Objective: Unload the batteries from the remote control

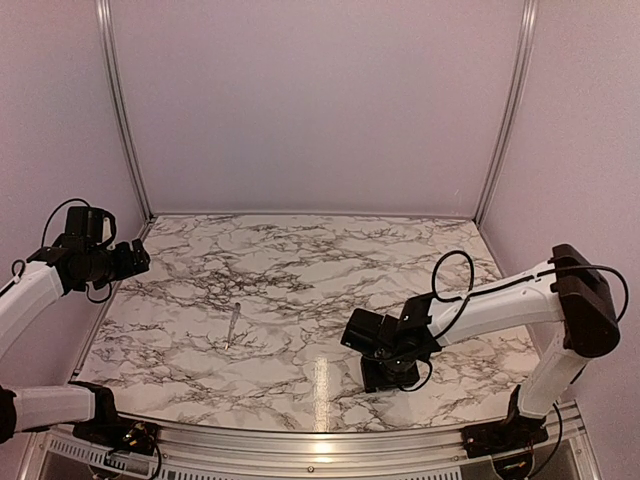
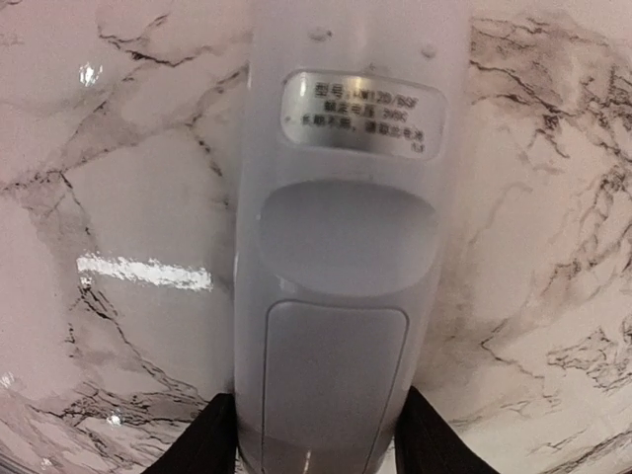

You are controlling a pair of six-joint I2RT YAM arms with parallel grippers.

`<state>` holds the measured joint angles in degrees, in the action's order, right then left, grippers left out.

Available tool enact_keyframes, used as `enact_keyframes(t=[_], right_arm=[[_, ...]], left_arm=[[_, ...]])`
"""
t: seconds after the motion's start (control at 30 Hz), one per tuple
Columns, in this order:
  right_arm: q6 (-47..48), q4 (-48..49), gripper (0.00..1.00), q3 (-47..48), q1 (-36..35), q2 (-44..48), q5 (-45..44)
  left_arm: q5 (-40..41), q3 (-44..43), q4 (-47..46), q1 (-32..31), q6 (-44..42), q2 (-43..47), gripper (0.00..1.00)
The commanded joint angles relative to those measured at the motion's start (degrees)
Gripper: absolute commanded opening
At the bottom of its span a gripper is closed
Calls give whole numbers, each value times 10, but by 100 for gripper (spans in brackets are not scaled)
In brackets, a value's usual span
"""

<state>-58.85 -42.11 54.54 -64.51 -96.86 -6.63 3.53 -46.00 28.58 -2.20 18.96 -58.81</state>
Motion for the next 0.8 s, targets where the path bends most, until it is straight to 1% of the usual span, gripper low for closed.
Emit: enact_keyframes(t=[0.0,0.2,0.37,0.4,0.47,0.5,0.53,0.6,0.77], right_arm=[[-45,33,52,-57,-15,-53,-1],[-70,71,51,-100,-15,-28,0],[-71,83,47,-112,-15,-35,6],[-69,83,45,-111,-15,-36,7],[-61,82,35,-107,-15,-35,7],[-55,79,30,-103,-15,-34,7],[-50,75,28,-99,-15,-34,6],[-39,62,25,-85,-16,-33,0],[-11,15,22,-45,-15,-30,-30]], left_arm=[[9,6,-6,-2,-2,6,99],[12,6,-4,-2,-1,7,99],[13,6,-3,-2,0,10,99],[13,6,-3,-2,1,10,99],[12,7,-3,-2,0,10,99],[12,7,-4,-2,0,10,99],[12,7,-4,-2,0,10,99],[10,7,-4,-2,0,9,99],[5,8,-5,-2,0,8,99]])
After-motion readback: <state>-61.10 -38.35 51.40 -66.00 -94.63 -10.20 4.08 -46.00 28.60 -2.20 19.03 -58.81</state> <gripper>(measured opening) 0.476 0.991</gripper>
